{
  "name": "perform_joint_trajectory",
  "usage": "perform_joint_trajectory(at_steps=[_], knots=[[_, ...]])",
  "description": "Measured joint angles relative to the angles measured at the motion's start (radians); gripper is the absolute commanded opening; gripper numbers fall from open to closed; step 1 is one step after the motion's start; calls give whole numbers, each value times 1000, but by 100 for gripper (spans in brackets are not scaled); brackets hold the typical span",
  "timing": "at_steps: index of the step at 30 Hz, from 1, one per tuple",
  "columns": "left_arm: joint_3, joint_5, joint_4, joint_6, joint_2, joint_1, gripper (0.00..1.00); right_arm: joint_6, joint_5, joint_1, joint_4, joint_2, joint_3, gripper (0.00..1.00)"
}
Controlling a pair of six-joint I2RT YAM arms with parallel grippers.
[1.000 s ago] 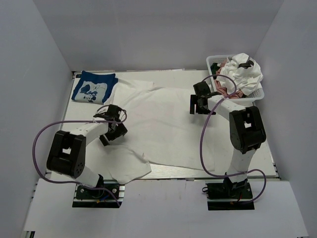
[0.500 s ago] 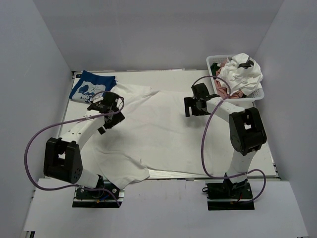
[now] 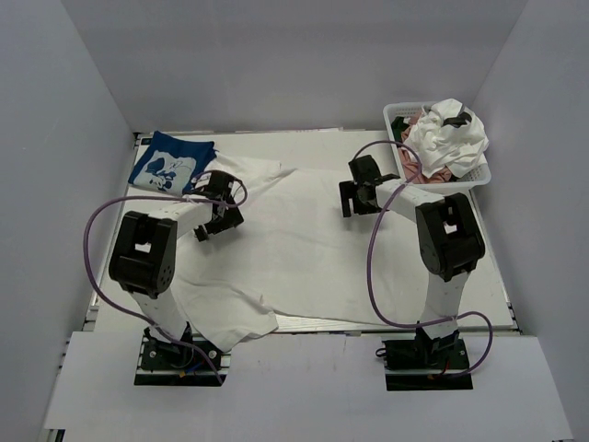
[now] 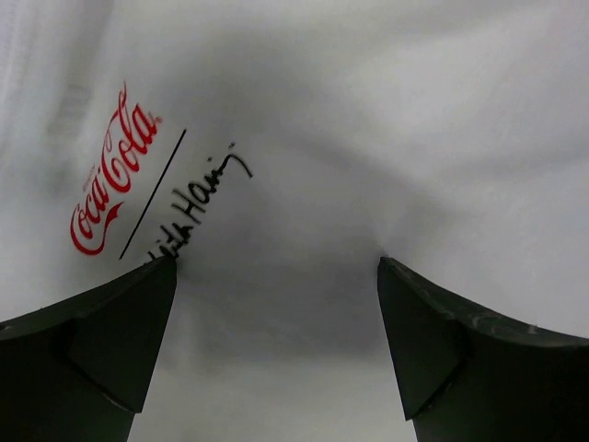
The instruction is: Fold and stack the t-shirts
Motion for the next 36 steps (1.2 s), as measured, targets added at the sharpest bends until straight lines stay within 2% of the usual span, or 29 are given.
perform_joint_trajectory(at_steps=[6, 10, 16, 25, 27, 30, 36], knots=[[82, -26, -11, -1, 81, 12, 100, 2, 60, -30, 3, -3, -5, 90], [126, -34, -23, -12, 116, 26, 100, 17, 62, -92, 28, -48, -71, 90], [118, -47, 4, -11, 114, 39, 100, 51, 78, -224, 27, -136, -180, 90], [93, -49, 43, 18, 98, 51, 100, 125, 76, -392, -27, -230, -214, 90], [87, -42, 51, 31, 94, 54, 100, 123, 34, -393, -38, -247, -214, 88], [80, -31, 61, 51, 87, 55, 100, 115, -106, -365, -34, -297, -216, 90], [61, 54, 68, 106, 56, 57, 100, 106, -283, -182, 6, -382, -220, 90]])
